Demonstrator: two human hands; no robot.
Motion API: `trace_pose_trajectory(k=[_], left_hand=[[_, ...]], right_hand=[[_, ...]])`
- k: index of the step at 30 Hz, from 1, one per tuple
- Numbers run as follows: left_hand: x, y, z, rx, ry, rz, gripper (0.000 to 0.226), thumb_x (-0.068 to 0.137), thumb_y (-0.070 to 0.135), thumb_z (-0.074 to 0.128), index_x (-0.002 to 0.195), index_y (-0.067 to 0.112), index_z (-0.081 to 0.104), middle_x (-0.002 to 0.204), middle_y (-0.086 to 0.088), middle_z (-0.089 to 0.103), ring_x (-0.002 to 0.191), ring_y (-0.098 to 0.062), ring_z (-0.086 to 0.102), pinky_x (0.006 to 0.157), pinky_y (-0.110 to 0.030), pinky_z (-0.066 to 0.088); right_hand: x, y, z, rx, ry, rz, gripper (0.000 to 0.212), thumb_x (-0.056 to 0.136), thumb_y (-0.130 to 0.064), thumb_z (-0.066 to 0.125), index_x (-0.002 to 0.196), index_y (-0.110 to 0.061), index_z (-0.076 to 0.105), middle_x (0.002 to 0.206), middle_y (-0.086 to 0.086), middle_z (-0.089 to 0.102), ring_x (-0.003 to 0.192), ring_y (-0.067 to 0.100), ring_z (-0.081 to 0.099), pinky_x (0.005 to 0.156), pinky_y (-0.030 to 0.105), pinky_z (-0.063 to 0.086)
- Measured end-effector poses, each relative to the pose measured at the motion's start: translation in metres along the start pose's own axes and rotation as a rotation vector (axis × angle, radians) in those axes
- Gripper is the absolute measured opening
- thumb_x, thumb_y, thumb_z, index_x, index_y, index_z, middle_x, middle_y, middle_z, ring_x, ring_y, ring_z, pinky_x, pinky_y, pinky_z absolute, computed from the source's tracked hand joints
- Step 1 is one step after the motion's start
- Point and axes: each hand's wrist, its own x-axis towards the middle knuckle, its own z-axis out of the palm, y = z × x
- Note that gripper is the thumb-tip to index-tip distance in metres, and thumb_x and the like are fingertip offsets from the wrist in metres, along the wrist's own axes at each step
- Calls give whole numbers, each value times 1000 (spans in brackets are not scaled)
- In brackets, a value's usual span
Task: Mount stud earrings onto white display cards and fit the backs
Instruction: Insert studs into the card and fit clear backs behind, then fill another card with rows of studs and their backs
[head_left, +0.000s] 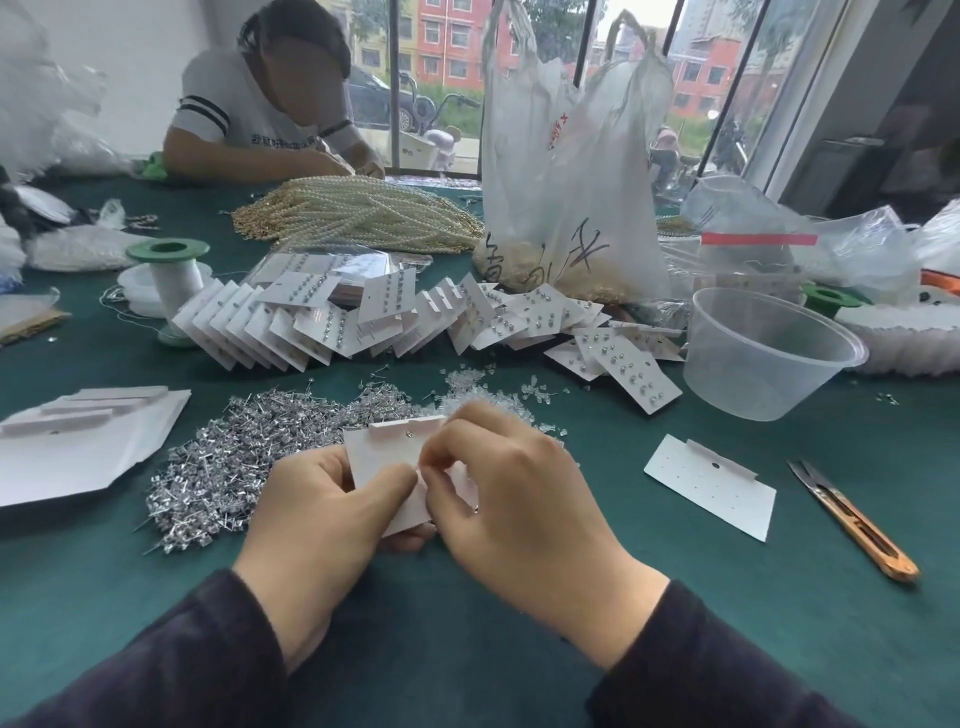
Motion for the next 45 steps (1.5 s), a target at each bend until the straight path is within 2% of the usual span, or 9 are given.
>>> trace_pose_trajectory(k=[9,23,29,32,34,37,39,42,45], left_hand=[[1,-5,-1,8,-3,33,24,75,-2,58,69,17,74,62,-9,71,52,-12,64,46,-25,55],[-1,-5,0,-8,-6,84,18,70,-1,66,64,14,72,54,-6,68,47,-11,62,40,-17,46],[-1,-4,-3,-14,-21,141,35,82,-2,56,60,19,73,50,-6,65,43,-12,60,40,-19,47],[-1,5,-8,14,-159,204,19,79,28,64,65,17,72,52,-9,64,45,-17,59,42,-22,48],[5,13,-17,24,-276,201,41,72,53,56,73,16,72,61,-11,67,51,-18,60,45,-23,49],[25,18,-37,598,-48,488,31,80,47,60,87,20,72,68,3,65,56,-5,54,52,-13,41],[35,21,-49,1039,51,590,31,75,35,69,102,19,68,81,4,58,74,-10,51,67,-19,36],[39,16,-54,1177,-92,427,30,69,42,72,95,26,69,92,2,55,93,-15,48,78,-26,33],[38,15,-50,1130,-115,426,13,71,39,72,80,30,69,87,5,58,84,-12,52,73,-26,35]], right_hand=[[0,-2,2,-37,18,24,8,76,-17,57,71,-12,62,75,0,59,69,20,57,56,37,51],[-2,-4,7,-96,25,-32,7,74,-14,55,69,-11,59,73,1,57,67,22,55,53,35,50],[-1,-1,5,-9,52,-62,9,79,-12,54,74,-9,60,79,1,58,72,22,57,56,39,50],[0,1,2,31,126,-64,6,81,-9,56,78,-7,61,82,2,58,74,21,58,59,40,50],[4,3,-2,73,198,-32,4,81,-7,57,79,-6,61,82,2,58,73,16,56,63,33,50],[10,10,-11,178,330,78,2,80,-7,58,79,-9,60,82,-1,56,76,7,53,71,13,46],[13,15,-17,338,359,218,7,84,-10,59,78,-13,59,86,-4,56,82,9,55,76,14,46],[15,17,-24,684,346,451,11,87,-8,59,79,-14,61,85,2,60,78,12,57,74,23,47],[15,16,-27,1101,259,630,6,87,-11,55,84,-12,61,81,6,64,81,19,60,75,31,49]])
